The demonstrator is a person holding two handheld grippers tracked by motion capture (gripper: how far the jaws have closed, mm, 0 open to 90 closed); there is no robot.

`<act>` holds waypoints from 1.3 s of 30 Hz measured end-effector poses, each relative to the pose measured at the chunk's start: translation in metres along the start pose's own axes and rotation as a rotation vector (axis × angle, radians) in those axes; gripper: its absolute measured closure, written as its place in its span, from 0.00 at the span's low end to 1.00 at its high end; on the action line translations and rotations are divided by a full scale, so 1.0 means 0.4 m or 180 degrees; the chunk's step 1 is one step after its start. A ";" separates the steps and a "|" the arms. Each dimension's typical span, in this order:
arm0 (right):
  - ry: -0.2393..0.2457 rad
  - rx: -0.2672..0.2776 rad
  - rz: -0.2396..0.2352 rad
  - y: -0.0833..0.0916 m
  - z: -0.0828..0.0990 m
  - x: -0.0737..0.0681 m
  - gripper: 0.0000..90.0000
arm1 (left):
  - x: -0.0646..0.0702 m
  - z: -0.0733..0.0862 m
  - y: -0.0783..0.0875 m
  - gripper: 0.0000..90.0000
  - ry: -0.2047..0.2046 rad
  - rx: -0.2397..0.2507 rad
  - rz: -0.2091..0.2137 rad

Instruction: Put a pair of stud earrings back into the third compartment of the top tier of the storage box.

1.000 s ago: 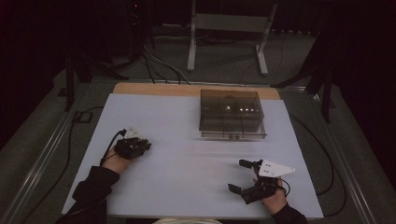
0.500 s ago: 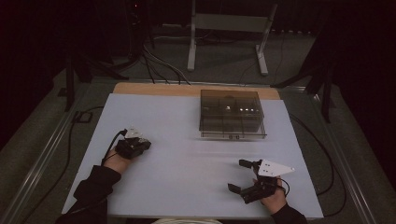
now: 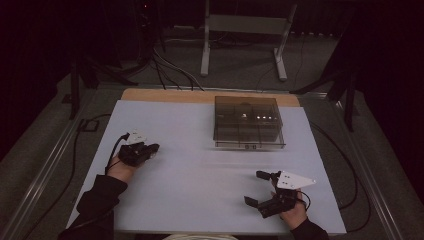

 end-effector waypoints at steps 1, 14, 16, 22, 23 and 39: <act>0.0008 0.0001 0.0002 0.000 0.000 0.000 0.00 | -0.004 -0.002 0.003 1.00 0.0001 0.0020 -0.0007; 0.0002 0.0001 0.0000 -0.001 0.000 0.000 0.00 | -0.017 -0.040 0.052 1.00 0.0018 0.0207 -0.0043; -0.0002 0.0000 0.0002 -0.001 0.000 0.001 0.00 | -0.015 -0.044 0.055 1.00 0.0026 0.0213 -0.0023; -0.0008 0.0004 -0.0002 -0.001 0.000 0.001 0.00 | 0.009 -0.070 0.069 1.00 -0.0031 0.0266 0.0063; -0.0007 0.0003 -0.0003 -0.001 0.000 0.000 0.00 | 0.017 -0.077 0.070 1.00 -0.0057 0.0276 0.0080; -0.0024 0.0015 -0.0005 0.000 0.000 0.001 0.00 | 0.094 -0.134 0.062 1.00 -0.0202 0.0307 0.0365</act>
Point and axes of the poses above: each handheld gripper's, and its own axes: y roughly backward along the jaws, z roughly out of its underside, x roughly to its right, the point moved 6 cm from there along -y, roughly forward along the jaws, and after that the axes turned 7 degrees about -z, right-handed, at the moved point
